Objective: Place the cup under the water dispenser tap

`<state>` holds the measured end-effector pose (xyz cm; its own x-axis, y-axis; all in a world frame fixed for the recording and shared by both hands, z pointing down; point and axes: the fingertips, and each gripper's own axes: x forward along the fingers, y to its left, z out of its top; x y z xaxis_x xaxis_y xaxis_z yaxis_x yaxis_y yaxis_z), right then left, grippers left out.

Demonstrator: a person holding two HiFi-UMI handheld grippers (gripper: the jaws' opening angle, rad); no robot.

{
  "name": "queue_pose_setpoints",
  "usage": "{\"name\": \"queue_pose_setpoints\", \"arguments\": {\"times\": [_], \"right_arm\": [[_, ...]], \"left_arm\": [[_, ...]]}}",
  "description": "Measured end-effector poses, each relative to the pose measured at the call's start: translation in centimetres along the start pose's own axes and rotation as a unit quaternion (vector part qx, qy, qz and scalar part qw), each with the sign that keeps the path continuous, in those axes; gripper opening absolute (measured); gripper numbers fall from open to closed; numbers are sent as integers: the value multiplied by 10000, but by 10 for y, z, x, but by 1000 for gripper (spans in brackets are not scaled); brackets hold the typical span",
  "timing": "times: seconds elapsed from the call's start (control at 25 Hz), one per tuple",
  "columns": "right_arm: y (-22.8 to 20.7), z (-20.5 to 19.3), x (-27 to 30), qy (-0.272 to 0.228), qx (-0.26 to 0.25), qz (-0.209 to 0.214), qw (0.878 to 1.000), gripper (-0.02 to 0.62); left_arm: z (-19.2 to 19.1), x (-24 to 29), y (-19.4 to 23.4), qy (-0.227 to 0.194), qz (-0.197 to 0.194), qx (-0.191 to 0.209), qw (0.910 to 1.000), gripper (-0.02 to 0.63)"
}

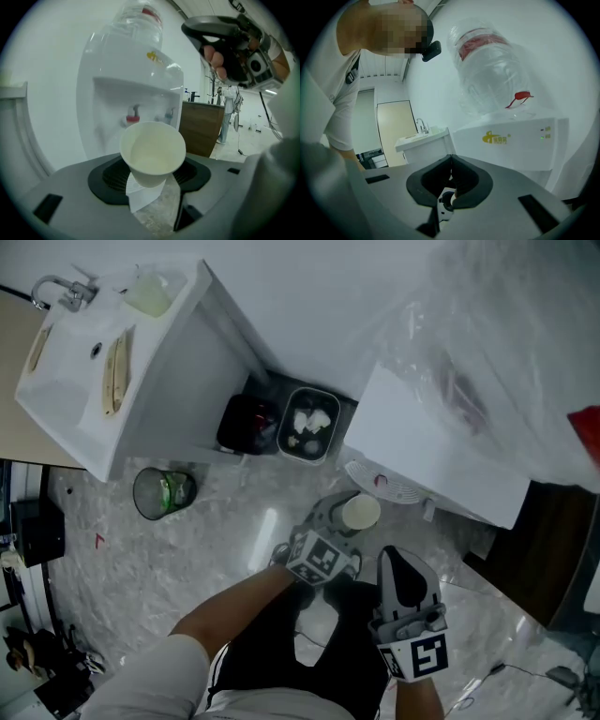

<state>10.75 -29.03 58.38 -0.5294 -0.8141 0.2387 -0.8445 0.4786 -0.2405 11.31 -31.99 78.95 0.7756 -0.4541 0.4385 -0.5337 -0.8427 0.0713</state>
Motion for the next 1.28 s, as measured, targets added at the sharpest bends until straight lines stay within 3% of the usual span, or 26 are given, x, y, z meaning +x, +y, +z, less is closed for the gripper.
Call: {"name": "queue_pose_setpoints", "arguments": {"times": [0.16, 0.36, 0.88, 1.04, 1.28], "right_arm": [[-10, -28, 11, 148, -6, -5, 9999, 15], [-16, -46, 18, 310, 12, 36, 9995, 15], [-19, -56, 16, 569, 51, 149, 9983, 15], [-21, -55, 14, 601, 100, 141, 9980, 15], [-12, -48, 10, 768, 215, 314, 9963, 15]], "left_arm": [[-41, 43, 17, 33, 54, -30, 10000, 262], [-63, 79, 30, 1, 114, 21, 9999, 262], [-90, 121, 41, 296, 330, 97, 9990, 281], [-94, 122, 41, 326, 278, 131, 9990, 328], [-88, 112, 46, 355, 314, -49, 9989, 348]]}}
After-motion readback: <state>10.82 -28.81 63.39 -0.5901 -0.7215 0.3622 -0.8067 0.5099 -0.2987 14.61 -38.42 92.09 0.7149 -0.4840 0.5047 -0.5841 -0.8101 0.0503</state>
